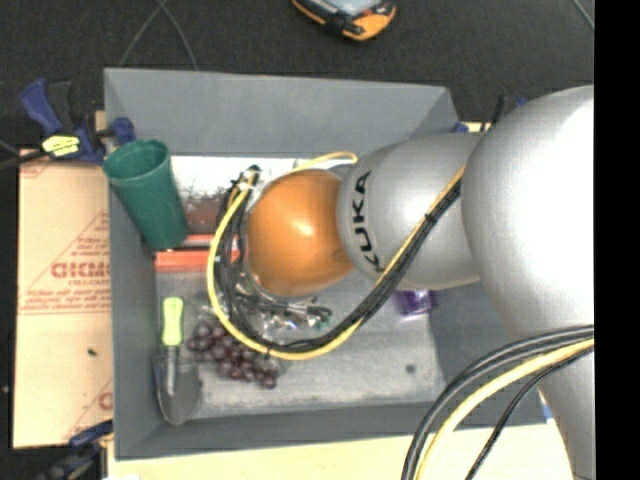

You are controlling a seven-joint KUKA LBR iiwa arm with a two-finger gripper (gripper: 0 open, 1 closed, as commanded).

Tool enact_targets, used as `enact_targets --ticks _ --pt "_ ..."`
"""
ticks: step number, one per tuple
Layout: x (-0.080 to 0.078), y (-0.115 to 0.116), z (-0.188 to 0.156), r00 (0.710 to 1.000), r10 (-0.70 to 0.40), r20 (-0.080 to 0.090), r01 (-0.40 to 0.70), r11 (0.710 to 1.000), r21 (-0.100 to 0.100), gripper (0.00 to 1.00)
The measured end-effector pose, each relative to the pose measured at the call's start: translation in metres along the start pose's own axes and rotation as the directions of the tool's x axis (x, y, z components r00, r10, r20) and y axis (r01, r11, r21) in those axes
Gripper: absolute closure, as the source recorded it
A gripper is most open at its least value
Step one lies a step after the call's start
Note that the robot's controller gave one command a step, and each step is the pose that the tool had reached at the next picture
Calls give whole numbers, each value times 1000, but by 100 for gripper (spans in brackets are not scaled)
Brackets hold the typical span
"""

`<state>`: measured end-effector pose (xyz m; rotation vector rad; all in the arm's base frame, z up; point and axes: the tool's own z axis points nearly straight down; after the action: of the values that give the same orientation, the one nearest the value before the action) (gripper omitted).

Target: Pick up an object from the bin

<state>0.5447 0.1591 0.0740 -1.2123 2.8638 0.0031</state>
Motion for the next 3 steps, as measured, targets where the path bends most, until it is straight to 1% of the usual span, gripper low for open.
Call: enact_targets --ticks 1,2,3 --pt "31 26 -5 998 -69 2 69 998 2 100" --pt "31 26 -5 998 -68 2 68 998 2 100" --pt "31 25 -8 998 -67 6 67 998 4 100"
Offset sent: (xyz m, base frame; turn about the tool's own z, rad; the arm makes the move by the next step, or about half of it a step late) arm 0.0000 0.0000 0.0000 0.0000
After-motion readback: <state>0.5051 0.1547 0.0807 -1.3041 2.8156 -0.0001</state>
